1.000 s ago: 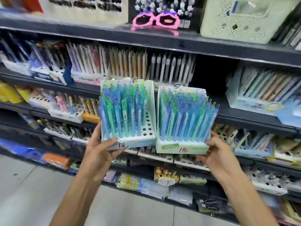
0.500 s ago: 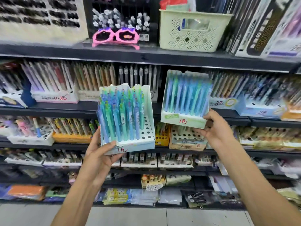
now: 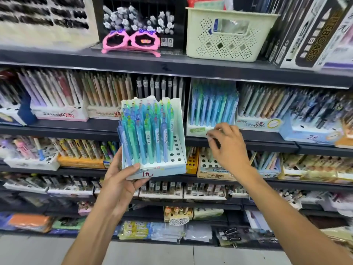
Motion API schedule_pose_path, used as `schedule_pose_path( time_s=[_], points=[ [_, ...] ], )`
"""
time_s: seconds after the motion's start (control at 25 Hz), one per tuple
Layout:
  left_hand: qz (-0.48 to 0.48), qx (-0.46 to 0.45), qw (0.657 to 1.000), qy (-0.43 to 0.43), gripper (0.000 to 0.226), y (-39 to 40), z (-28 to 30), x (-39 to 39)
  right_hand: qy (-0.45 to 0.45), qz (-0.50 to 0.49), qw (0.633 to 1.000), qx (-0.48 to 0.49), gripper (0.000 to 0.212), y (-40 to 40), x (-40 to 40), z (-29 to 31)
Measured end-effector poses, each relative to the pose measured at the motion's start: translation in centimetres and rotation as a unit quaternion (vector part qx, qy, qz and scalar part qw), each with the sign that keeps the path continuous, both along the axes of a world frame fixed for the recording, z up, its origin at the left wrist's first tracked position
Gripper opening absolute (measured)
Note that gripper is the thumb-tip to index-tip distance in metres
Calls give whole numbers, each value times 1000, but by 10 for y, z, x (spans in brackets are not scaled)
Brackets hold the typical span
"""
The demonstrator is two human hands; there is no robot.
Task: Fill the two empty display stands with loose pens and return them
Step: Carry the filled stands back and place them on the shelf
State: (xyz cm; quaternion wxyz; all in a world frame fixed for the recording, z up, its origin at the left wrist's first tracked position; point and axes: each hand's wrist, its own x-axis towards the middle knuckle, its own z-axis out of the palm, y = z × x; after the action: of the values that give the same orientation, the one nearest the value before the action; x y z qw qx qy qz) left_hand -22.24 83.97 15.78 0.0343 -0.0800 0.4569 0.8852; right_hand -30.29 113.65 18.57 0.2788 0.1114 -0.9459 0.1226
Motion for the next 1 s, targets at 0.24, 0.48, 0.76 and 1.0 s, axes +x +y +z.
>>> schedule_pose_path(
  time_s=[0.24,0.48,0.76,1.0],
  points=[
    [18,3,1000,9,81,10,5,-7,-75,-69,992,76,36,-8,-48,6],
    [26,3,1000,0,73,10,10,-6,-131,-119,977,121,45,-9,-94,13],
    [28,7,1000,-2,70,13,12,-6,-140,-93,979,113,55,1,-110,17],
    [29,4,1000,12,80,19,6,-3,-115,-78,980,139,58,-4,-94,23]
  ],
)
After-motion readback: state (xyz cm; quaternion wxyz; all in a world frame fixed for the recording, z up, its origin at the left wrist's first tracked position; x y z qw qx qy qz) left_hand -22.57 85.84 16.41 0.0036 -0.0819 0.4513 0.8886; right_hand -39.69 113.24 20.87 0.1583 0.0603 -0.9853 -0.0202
